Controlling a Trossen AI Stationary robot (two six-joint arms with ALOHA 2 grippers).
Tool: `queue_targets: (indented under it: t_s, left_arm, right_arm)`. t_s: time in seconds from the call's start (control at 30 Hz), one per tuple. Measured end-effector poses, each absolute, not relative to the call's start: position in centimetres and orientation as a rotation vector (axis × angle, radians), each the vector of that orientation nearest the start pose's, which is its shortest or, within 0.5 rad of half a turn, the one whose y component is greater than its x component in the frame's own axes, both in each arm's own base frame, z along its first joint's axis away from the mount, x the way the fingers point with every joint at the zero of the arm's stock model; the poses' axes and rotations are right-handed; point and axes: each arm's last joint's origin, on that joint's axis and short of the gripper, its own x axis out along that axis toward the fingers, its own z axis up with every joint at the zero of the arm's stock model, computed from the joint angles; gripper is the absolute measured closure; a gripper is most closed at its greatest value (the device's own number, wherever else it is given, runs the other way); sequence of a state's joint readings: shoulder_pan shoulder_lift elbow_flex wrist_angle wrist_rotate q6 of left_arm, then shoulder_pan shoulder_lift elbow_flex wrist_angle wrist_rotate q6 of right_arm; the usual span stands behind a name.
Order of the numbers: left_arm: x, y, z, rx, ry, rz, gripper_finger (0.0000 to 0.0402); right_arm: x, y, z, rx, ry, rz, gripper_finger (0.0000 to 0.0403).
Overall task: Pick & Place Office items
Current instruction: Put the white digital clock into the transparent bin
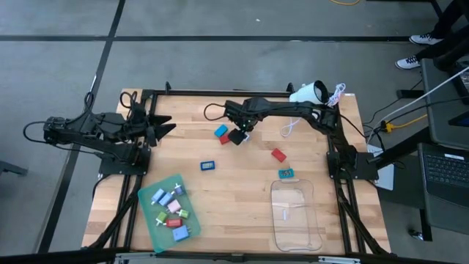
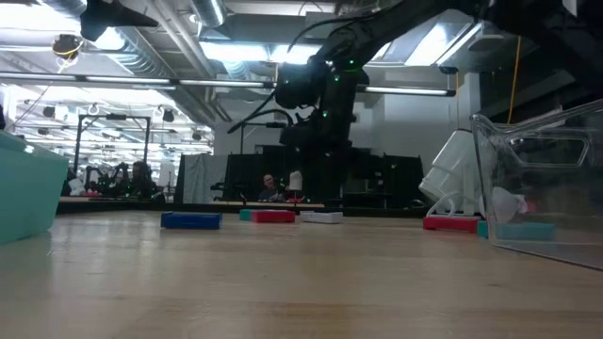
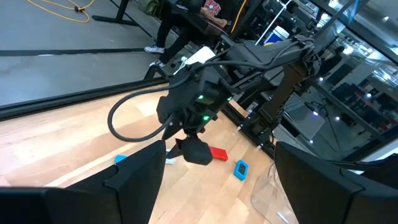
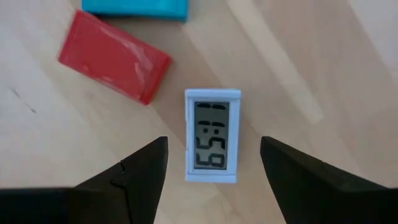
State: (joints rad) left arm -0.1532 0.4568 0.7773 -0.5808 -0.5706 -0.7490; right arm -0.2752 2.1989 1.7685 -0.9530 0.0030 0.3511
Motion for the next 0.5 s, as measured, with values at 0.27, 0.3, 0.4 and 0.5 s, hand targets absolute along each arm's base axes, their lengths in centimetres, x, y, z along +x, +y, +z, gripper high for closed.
queue_targets:
  t_s: [0.27, 0.3, 0.4, 0.5]
  left_arm:
    - [8.7, 0.2, 33.0, -0.642, 0.08, 0.48, 0.0107]
    - [8.7, 0.2, 33.0, -0.643, 0.082, 0.475, 0.0107]
    - [8.7, 0.2, 33.0, -0.644, 0.084, 0.47, 0.0107]
    - [8.7, 0.2, 33.0, -0.644, 0.084, 0.47, 0.0107]
  right_arm:
    - [42.8, -12.0, 15.7, 0.494, 1.36, -0.454, 0.0142]
    - [42.8, -12.0, 15.5, 0.494, 1.364, -0.455, 0.0142]
    - [42.9, -12.0, 14.6, 0.496, 1.381, -0.458, 0.0142]
    - [43.0, -12.1, 14.1, 0.495, 1.389, -0.459, 0.0142]
